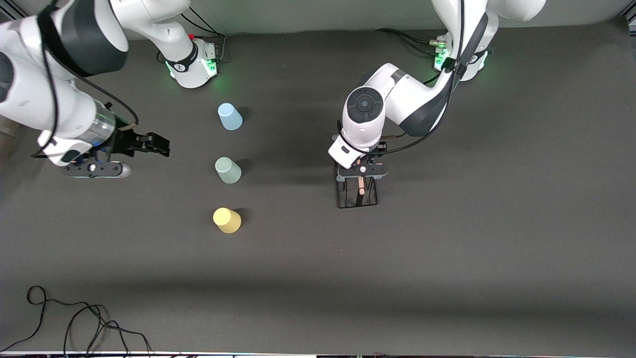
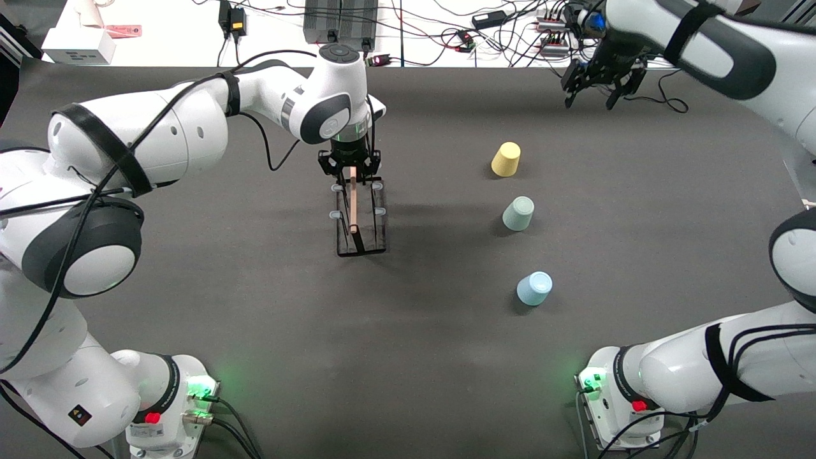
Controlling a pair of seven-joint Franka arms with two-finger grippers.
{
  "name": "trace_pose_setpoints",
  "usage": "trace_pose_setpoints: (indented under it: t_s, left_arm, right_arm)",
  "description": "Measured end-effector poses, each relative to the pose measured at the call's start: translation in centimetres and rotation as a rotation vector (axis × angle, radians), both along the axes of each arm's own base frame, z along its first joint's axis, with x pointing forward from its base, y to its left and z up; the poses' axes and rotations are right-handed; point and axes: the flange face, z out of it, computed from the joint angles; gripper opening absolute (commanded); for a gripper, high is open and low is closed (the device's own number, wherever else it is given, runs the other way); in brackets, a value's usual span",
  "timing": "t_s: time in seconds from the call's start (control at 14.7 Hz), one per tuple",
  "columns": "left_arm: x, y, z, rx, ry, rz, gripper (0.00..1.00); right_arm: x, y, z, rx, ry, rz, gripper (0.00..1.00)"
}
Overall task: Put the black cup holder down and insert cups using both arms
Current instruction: 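Release the rack with the left gripper while the right gripper reaches the cups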
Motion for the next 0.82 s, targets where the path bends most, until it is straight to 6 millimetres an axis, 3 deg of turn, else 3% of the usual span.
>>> trace_pose_setpoints:
  t_s: [0.2,0.41,0.61,0.82]
  left_arm:
    - [2.4,1.9,3.5,0.017,0.02,0.034,1.0]
    - [6.4,6.6,9.6,0.006,0.022,0.064,1.0]
    - [10.1,14.5,13.4,-0.018,0.005,0.075,1.0]
    - [12.4,26.7,15.6,-0.028,0.056,0.041,0.99]
  right_arm:
    - [-1.4,0.4,-3.1,0.004,-0.01,0.0,0.97]
    - [-2.6,2.0,-6.3,0.004,-0.033,-0.012,0.97]
    - [-3.8,3.2,-10.1,0.007,-0.065,-0.008,0.97]
    - [-4.8,2.9,-13.4,0.009,-0.088,-0.013,0.97]
